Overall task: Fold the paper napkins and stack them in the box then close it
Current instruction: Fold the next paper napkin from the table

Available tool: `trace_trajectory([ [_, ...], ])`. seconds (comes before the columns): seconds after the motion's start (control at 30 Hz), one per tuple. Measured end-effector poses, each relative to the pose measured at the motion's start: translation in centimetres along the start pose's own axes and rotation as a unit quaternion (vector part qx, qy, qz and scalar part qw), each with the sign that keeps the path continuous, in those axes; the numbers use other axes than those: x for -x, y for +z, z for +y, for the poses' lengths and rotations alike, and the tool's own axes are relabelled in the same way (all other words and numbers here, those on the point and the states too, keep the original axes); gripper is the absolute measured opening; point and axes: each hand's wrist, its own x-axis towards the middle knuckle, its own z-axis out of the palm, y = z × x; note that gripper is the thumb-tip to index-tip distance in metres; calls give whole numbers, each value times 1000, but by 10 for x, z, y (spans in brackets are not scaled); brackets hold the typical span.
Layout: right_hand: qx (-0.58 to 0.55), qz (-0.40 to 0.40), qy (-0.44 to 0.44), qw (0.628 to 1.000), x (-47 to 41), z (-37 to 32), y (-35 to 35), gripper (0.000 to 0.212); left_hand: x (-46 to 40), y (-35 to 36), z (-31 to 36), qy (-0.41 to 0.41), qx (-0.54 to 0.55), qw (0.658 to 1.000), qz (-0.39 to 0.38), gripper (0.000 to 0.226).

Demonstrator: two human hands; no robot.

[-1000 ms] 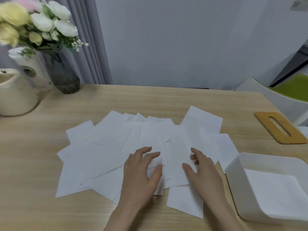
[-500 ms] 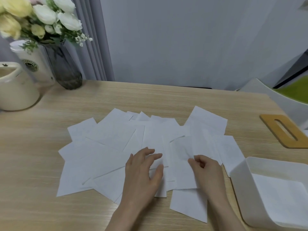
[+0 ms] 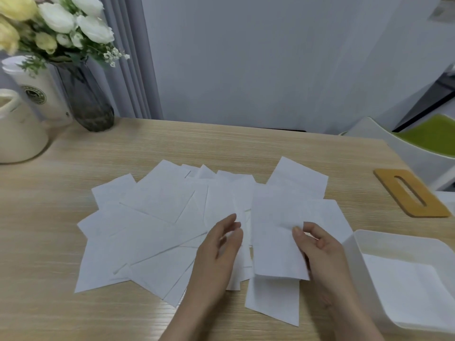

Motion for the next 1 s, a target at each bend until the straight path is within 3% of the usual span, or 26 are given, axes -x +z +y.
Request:
trace_trajectory([
  [0.17, -19, -79, 38, 996, 11, 10, 28, 12, -2, -2, 0, -107, 165, 980, -26, 53],
  [0.33, -14, -110, 38, 993, 17, 16, 50, 16, -3, -17, -9, -95, 127, 986, 61, 45],
  [0.57, 19, -131, 18, 991, 15, 23, 94, 11, -5, -55, -19, -93, 142, 978, 119, 41],
  [0.73, 120, -132, -41, 983, 1, 29, 125, 15, -3, -95, -22, -70, 119, 969, 207, 36],
  [0.8, 225, -119, -124, 959, -8, 33, 136, 19, -2, -110, -24, -67, 118, 962, 238, 35],
  [0.9, 401, -125, -254, 871, -21, 37, 154, 36, 0, -126, -29, -72, 137, 948, 279, 35],
  [1.0, 527, -168, -274, 787, -33, 43, 169, 56, 3, -136, -33, -74, 157, 934, 311, 34],
])
